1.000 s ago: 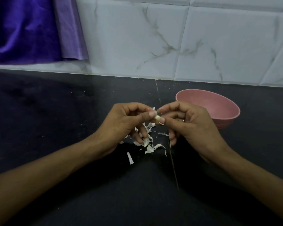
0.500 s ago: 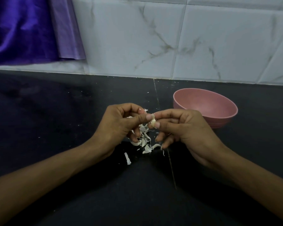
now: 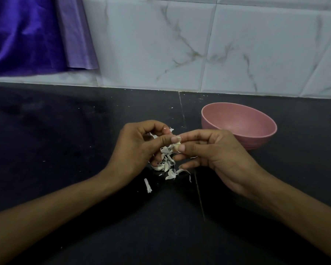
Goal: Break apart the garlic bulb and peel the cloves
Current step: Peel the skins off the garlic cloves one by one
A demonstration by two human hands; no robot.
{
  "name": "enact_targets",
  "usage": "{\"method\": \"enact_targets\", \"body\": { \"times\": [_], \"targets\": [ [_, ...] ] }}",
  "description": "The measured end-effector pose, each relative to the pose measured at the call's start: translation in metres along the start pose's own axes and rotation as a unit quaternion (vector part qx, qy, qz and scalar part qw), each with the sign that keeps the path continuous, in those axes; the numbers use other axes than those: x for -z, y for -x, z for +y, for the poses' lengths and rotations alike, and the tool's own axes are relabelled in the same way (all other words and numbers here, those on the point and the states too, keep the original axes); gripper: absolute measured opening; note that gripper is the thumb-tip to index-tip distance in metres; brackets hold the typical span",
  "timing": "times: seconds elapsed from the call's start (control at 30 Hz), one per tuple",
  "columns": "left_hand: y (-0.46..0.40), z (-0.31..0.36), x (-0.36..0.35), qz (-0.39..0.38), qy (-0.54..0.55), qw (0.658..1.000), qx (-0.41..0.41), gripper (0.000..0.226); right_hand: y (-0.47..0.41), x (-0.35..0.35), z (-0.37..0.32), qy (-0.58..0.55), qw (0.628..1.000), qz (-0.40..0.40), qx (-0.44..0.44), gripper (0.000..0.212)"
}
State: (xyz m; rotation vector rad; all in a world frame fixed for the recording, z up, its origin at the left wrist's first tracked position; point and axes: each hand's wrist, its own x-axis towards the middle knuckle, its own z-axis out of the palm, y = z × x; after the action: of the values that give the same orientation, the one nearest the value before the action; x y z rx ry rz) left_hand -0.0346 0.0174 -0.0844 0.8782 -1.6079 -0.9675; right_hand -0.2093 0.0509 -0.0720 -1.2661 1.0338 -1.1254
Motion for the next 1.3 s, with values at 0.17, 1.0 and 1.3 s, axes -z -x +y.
{"method": "enact_targets", "body": {
  "times": [0.17,1.0,1.3],
  "targets": [
    [-0.0005,-0.0028,0.0001,0.001,-0.039,0.998,-0.046,0.023,0.0002,-0.0007,-0.0008,-0.039,0.999,-0.012,-0.014,0.020],
    [-0.0024,-0.0036,0.0021,0.007,-0.006,0.999,-0.043,0.023,-0.0026,0.0026,-0.0038,-0.095,0.995,-0.007,0.008,0.033],
    [0.0002,-0.0011,0.0014,-0.020,-0.022,0.999,-0.045,0.016,-0.0032,0.0025,-0.0018,-0.034,0.998,0.015,0.052,0.026]
  ]
}}
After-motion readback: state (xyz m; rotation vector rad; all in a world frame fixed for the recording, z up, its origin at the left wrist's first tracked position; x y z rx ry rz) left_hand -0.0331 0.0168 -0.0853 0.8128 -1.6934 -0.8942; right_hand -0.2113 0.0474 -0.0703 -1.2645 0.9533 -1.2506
